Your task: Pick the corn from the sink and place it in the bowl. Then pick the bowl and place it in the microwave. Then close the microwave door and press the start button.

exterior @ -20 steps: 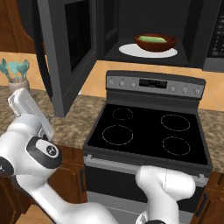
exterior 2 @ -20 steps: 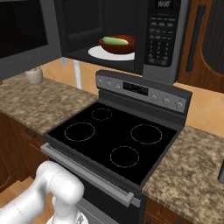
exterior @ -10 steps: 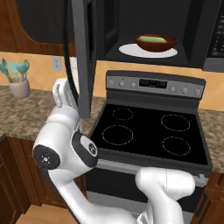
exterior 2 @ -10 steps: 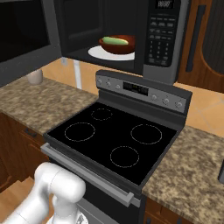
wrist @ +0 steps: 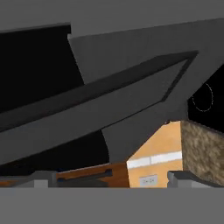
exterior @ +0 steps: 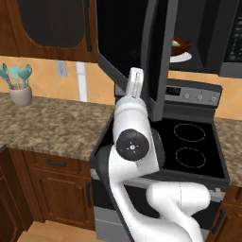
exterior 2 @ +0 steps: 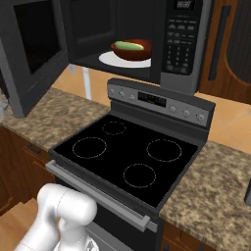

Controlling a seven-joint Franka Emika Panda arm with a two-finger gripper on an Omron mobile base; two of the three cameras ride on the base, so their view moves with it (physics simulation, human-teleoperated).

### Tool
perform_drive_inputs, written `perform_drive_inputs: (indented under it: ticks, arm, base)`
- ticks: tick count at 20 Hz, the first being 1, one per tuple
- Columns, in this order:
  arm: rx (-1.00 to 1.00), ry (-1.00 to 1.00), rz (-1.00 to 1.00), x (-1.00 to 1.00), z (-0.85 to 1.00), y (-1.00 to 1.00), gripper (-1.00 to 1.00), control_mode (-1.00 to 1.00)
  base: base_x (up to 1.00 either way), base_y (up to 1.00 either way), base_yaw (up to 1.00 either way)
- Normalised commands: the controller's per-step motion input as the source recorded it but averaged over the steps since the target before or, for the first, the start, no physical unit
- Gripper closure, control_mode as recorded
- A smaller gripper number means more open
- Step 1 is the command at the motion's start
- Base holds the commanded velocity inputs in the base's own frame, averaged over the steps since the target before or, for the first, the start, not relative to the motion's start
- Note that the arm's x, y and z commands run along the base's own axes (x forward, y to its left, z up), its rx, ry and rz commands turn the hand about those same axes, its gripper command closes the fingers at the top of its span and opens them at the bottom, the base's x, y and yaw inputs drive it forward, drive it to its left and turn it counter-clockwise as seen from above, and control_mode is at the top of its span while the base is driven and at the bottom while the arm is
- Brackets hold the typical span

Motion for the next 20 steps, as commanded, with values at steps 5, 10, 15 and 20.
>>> perform_drive_inputs:
  ticks: [5, 10, 15, 20]
  arm:
    - [0.42, 0.18, 0.01, 0.24, 0.23, -1.0, -1.0, -1.0]
    - [0.21, 0.2, 0.05, 0.9, 0.0, -0.86, -1.0, -1.0]
    - [0.15, 0.12, 0.0, 0.92, 0.0, -0.69, -1.0, -1.0]
    - [0.03, 0.03, 0.0, 0.86, 0.0, -0.26, -1.0, -1.0]
  base:
    - [0.0, 0.0, 0.0]
    - [0.0, 0.0, 0.0]
    - [0.0, 0.0, 0.0]
    - [0.0, 0.0, 0.0]
